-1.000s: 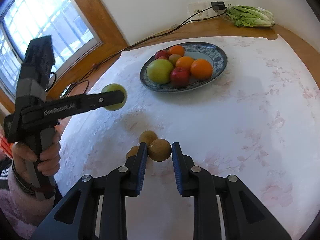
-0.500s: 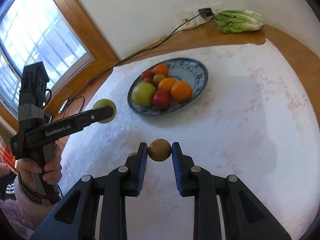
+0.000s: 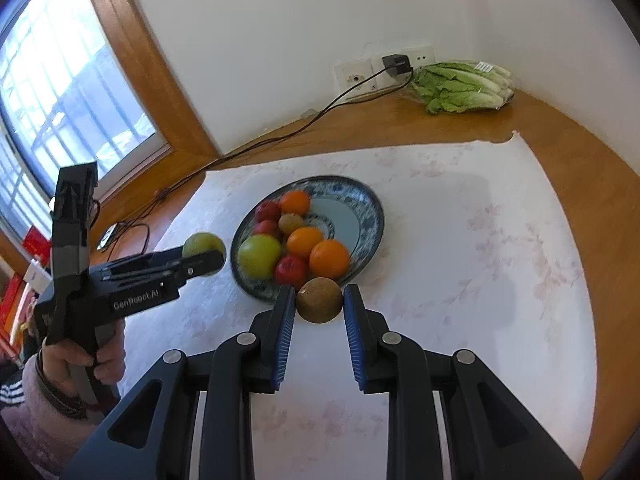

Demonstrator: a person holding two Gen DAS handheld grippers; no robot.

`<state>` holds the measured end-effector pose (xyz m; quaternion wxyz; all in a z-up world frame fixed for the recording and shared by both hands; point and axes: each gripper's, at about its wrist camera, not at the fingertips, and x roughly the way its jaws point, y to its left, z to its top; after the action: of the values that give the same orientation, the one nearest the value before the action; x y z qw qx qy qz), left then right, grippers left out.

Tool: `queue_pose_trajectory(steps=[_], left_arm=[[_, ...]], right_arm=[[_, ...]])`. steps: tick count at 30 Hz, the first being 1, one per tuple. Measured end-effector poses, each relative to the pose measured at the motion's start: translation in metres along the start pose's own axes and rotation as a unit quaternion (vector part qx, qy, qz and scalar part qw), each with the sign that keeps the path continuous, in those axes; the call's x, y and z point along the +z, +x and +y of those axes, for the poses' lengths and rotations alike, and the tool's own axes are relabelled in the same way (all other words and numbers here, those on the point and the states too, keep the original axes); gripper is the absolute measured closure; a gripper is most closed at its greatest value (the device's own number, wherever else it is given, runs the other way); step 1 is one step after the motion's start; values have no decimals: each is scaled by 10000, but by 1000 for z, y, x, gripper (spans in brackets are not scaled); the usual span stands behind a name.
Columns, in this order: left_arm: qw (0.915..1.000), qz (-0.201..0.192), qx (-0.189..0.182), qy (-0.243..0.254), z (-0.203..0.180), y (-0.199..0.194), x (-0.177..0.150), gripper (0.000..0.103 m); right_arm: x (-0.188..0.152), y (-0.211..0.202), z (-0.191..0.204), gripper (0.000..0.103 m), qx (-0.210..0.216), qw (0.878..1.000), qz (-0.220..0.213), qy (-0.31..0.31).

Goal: Organize fruits
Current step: 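Carry the pomelo in the left gripper onto the plate while the right gripper carries the kiwi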

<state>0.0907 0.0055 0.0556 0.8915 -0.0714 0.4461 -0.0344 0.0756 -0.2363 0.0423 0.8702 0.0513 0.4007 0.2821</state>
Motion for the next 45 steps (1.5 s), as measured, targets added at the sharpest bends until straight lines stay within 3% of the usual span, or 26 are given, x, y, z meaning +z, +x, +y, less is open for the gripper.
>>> queue_pose_trajectory(steps=[26, 45], left_arm=[[9995, -102, -38, -286, 16, 36, 17, 55], [9997, -207, 18, 90, 10, 48, 20, 55]], right_arm=[[38, 78, -12, 77, -192, 9996, -112, 194], [34, 97, -18, 77, -262, 9994, 14, 227]])
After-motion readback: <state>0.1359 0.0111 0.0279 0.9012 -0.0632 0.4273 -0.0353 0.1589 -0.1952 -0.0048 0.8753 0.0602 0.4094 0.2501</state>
